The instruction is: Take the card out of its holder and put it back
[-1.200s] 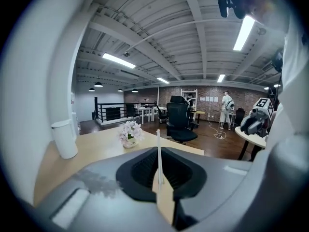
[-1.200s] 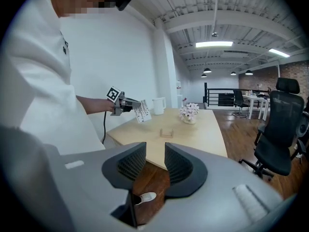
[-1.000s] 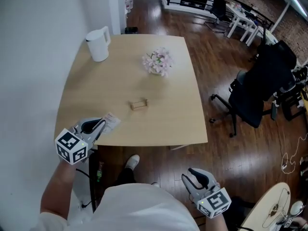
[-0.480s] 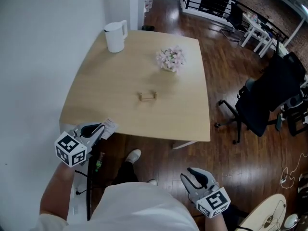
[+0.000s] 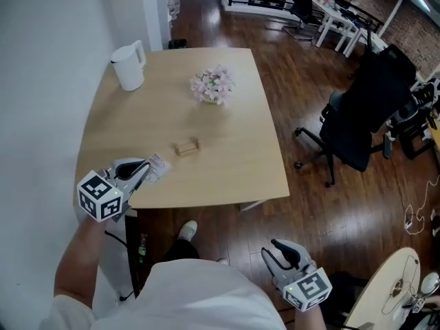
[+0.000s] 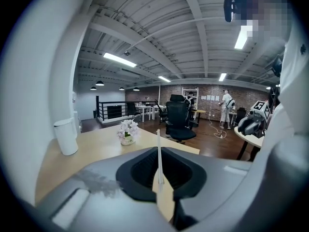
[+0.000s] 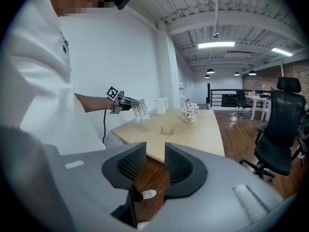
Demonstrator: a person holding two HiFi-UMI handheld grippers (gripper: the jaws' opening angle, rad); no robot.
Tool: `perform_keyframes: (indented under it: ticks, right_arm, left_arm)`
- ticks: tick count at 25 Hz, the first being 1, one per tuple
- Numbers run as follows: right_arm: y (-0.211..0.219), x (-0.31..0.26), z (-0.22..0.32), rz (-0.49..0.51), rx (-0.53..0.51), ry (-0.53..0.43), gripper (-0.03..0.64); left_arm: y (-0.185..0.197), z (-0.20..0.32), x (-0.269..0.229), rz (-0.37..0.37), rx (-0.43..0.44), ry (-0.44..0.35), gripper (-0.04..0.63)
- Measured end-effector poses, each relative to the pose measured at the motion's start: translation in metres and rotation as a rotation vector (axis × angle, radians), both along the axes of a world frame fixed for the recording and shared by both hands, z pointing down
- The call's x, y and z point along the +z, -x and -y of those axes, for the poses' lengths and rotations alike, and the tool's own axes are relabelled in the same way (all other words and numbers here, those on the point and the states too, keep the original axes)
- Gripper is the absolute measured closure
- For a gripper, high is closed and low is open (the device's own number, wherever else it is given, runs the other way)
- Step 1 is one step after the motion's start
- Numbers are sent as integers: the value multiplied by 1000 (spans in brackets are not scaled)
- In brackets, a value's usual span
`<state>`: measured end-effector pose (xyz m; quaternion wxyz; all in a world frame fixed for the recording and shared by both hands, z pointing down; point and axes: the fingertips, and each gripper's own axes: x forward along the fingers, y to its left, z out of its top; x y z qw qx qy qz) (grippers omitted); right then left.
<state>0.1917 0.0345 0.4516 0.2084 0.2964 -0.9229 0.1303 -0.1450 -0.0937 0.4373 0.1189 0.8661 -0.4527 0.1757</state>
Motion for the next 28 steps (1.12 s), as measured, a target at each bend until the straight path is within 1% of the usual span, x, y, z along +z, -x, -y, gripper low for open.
perform_keyframes:
  ticks: [4,9,14,20,28]
  right_arm:
    - [5,-3,17,-4,86,2,492]
    - [22,-5,37,-18,164,0,492]
    - [36,-7,48,-34,255,6,492]
    - [57,-1,57,-54,337,38,492]
    - [78,2,64,-71,390,69,492]
  left_arm:
    - [-6,51,4,2,88,-1,578]
    - [-15,106,16,18,204,2,578]
    - [-15,148,40,21,282,33,578]
    - [-16,180,77,21,366,83,578]
    - [-20,199,102,0,409,121,578]
